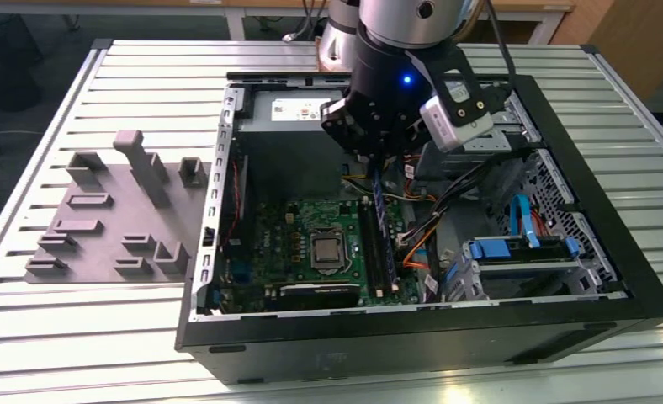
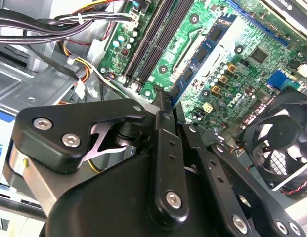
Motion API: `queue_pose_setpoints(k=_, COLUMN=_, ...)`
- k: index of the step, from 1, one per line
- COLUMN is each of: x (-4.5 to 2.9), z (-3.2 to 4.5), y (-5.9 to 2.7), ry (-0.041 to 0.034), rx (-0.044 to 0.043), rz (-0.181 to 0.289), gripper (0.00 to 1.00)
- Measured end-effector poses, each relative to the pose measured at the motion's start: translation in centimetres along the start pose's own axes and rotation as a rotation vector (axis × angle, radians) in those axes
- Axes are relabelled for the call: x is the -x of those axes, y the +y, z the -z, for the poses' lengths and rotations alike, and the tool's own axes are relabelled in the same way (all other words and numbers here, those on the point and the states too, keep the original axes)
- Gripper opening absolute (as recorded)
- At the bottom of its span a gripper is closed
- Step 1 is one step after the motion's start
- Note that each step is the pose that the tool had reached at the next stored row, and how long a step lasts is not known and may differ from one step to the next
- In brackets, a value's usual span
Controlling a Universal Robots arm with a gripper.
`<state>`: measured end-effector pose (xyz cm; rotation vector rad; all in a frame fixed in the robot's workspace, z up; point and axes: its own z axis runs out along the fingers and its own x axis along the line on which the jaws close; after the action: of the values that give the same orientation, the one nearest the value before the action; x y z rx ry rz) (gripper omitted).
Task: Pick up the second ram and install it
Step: 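Insert the second ram into the second slot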
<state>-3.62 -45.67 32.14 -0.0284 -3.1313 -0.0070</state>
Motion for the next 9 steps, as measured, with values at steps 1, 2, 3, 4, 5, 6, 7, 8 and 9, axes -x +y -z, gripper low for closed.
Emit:
queue_pose_setpoints(k=1, x=0.0, z=-0.04, y=0.0, ry=-0.0001, rx=0.0003, rz=0.002, gripper=0.14)
queue_pose_setpoints(k=2, x=0.0, z=-0.08, y=0.0, ry=-0.0001, rx=0.0004, rz=0.007, gripper=0.14)
queue_pose_setpoints(k=3, x=0.0, z=-0.11, y=0.0, ry=0.0, rx=0.0003, rz=0.013, gripper=0.14)
queue_pose_setpoints(k=4, x=0.01, z=-0.17, y=0.0, ry=0.0001, rx=0.0002, rz=0.014, gripper=0.14)
queue_pose_setpoints(k=5, x=0.02, z=-0.23, y=0.0, ry=0.0002, rx=0.0001, rz=0.014, gripper=0.14)
queue_pose_setpoints(k=6, x=0.01, z=-0.31, y=0.0, ry=0.0001, rx=0.0001, rz=0.014, gripper=0.14)
queue_pose_setpoints(k=7, x=0.02, z=-0.42, y=0.0, ry=0.0001, rx=0.0002, rz=0.014, gripper=0.14)
queue_pose_setpoints(k=8, x=0.02, z=-0.53, y=0.0, ry=0.0001, rx=0.0002, rz=0.014, gripper=0.14)
queue_pose_setpoints(k=9, x=0.02, z=-0.65, y=0.0, ry=0.0002, rx=0.0002, rz=0.014, gripper=0.14)
